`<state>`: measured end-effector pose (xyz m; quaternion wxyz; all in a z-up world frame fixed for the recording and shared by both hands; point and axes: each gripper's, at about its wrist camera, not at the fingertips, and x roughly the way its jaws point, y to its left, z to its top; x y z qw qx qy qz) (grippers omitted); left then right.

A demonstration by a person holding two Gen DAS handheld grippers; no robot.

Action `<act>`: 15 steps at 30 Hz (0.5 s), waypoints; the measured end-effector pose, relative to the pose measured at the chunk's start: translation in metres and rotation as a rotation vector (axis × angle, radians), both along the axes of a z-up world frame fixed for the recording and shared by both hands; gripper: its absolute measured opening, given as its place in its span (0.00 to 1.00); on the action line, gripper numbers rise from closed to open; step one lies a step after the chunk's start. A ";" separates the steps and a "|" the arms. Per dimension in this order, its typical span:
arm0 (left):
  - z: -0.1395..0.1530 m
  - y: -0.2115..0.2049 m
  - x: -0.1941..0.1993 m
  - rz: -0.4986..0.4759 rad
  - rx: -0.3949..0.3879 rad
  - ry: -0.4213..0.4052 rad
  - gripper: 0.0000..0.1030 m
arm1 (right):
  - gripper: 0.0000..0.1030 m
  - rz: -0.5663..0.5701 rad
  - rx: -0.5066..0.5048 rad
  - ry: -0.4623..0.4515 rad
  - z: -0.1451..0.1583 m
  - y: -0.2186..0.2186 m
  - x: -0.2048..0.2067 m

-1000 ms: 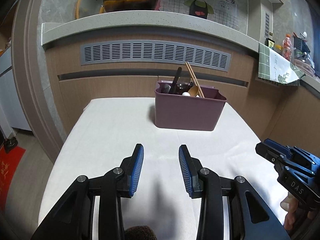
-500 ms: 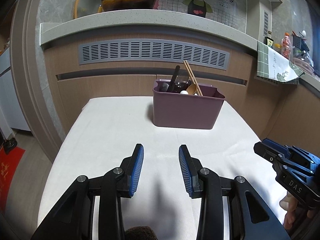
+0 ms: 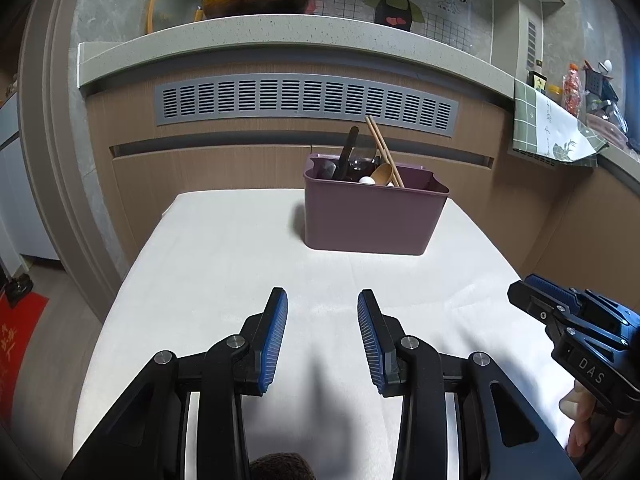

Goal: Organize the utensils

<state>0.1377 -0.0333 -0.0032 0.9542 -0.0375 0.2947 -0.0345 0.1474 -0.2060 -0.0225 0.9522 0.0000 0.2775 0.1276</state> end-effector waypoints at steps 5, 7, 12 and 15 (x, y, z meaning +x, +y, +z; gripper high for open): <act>-0.001 0.000 0.000 -0.001 -0.001 0.001 0.37 | 0.26 0.001 0.000 0.001 0.000 -0.001 0.000; 0.000 0.000 0.001 -0.002 0.001 0.001 0.37 | 0.26 0.000 0.001 0.001 0.000 -0.001 0.000; -0.003 -0.001 0.000 -0.006 0.001 0.003 0.37 | 0.26 0.001 0.001 0.001 0.000 -0.001 0.000; -0.004 -0.001 0.000 -0.009 0.002 0.004 0.37 | 0.26 0.001 0.002 0.002 0.000 -0.001 0.000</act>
